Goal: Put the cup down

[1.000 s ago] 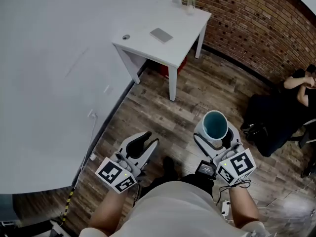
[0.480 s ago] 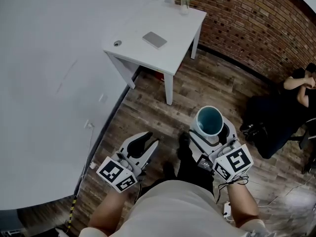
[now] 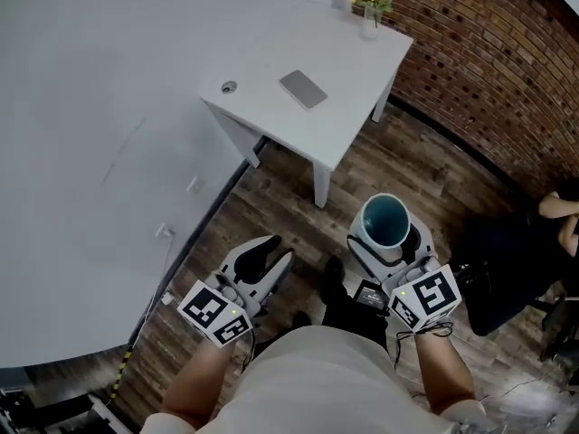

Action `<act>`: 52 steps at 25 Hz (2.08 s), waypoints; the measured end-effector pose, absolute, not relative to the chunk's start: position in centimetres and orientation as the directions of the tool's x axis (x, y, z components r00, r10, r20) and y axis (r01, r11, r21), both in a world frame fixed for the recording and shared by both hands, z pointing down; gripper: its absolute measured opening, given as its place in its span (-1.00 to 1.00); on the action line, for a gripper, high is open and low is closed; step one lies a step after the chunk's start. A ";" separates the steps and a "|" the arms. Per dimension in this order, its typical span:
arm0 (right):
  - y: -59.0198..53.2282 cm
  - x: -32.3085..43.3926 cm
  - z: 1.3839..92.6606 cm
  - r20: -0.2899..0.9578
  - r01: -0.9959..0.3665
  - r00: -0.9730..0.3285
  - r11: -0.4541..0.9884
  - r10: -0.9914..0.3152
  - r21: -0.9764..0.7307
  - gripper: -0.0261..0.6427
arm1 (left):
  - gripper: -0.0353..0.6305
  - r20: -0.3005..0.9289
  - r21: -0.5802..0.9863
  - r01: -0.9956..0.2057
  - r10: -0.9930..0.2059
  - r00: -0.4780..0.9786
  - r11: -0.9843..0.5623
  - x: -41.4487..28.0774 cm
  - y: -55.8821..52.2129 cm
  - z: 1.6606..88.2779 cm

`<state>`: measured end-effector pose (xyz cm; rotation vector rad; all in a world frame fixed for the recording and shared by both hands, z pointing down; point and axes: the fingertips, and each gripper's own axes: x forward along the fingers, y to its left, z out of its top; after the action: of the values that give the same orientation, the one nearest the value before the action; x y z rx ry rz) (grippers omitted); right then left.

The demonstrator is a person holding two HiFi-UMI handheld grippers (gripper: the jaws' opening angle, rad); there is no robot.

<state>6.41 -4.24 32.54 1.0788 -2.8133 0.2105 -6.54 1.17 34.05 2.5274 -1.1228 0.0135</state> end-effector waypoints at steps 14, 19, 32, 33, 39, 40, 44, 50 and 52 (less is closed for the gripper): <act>-15.4 6.3 33.9 0.196 -0.572 -0.811 0.818 -0.552 -0.061 0.19 | -0.51 0.178 0.331 -0.783 -0.780 0.600 -0.527 -5.1 -8.8 34.3; -16.5 5.5 34.6 0.212 -0.581 -0.803 0.811 -0.558 -0.065 0.19 | -0.51 0.176 0.339 -0.773 -0.771 0.612 -0.536 -5.8 -10.1 34.6; -18.7 2.2 34.9 0.209 -0.676 -0.729 0.733 -0.652 -0.073 0.19 | -0.51 0.182 0.351 -0.701 -0.688 0.702 -0.621 -9.5 -13.0 34.8; -18.8 2.0 35.0 0.212 -0.683 -0.722 0.726 -0.658 -0.073 0.19 | -0.51 0.182 0.354 -0.693 -0.680 0.710 -0.628 -9.7 -13.1 34.9; -18.8 2.1 35.6 0.230 -0.692 -0.712 0.719 -0.664 -0.067 0.19 | -0.51 0.188 0.372 -0.668 -0.653 0.734 -0.644 -9.1 -13.9 35.7; -19.0 2.2 35.7 0.232 -0.688 -0.715 0.722 -0.660 -0.065 0.19 | -0.51 0.187 0.374 -0.669 -0.655 0.732 -0.642 -8.9 -14.1 35.9; -20.0 3.0 36.5 0.247 -0.666 -0.732 0.743 -0.635 -0.063 0.19 | -0.51 0.193 0.388 -0.681 -0.668 0.719 -0.621 -7.7 -14.8 36.7; -23.0 3.3 37.3 0.248 -0.632 -0.760 0.772 -0.601 -0.069 0.19 | -0.51 0.208 0.382 -0.700 -0.682 0.701 -0.603 -6.8 -16.8 37.4; -25.0 2.5 36.3 0.223 -0.605 -0.781 0.796 -0.584 -0.035 0.19 | -0.51 0.201 0.347 -0.705 -0.686 0.700 -0.618 -6.7 -18.6 36.7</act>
<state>2.52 -24.96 36.33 0.9315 -2.7834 0.1551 -6.73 -18.62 36.67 2.5086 -1.0790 0.0675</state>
